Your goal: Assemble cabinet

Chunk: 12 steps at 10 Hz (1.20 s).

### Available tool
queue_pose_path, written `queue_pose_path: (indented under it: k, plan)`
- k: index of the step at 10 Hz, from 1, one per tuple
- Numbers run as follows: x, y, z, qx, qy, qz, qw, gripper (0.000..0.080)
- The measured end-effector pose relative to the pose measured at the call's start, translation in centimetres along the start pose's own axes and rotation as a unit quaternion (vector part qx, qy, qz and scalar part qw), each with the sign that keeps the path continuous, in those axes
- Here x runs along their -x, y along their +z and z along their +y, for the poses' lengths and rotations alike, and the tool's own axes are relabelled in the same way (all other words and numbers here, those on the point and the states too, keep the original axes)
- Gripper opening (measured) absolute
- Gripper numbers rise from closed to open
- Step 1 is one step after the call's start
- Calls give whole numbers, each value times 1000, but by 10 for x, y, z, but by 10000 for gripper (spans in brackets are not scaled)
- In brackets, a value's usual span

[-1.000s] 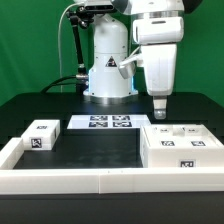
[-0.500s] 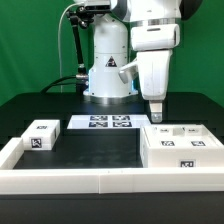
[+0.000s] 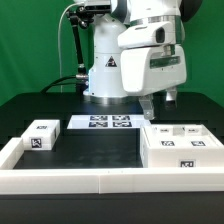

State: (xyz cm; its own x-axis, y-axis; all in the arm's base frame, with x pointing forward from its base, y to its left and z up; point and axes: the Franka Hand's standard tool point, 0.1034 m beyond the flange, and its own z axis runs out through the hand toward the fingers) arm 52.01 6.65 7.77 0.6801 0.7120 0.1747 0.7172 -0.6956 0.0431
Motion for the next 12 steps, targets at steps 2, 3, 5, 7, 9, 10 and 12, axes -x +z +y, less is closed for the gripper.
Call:
queue_pose_path:
  k: [2, 3, 5, 7, 9, 10, 12]
  plan:
    - [1, 2, -4, -3, 63, 4, 998, 796]
    - [1, 2, -4, -5, 92, 5, 996, 796]
    - [0, 2, -6, -9, 160, 6, 987, 796]
    - [-4, 1, -19, -13, 277, 1, 961, 796]
    - [-5, 4, -47, -7, 384, -6, 923, 796]
    - [-5, 5, -51, -2, 400, -10, 916, 796]
    - [-3, 6, -51, 7, 408, -13, 913, 796]
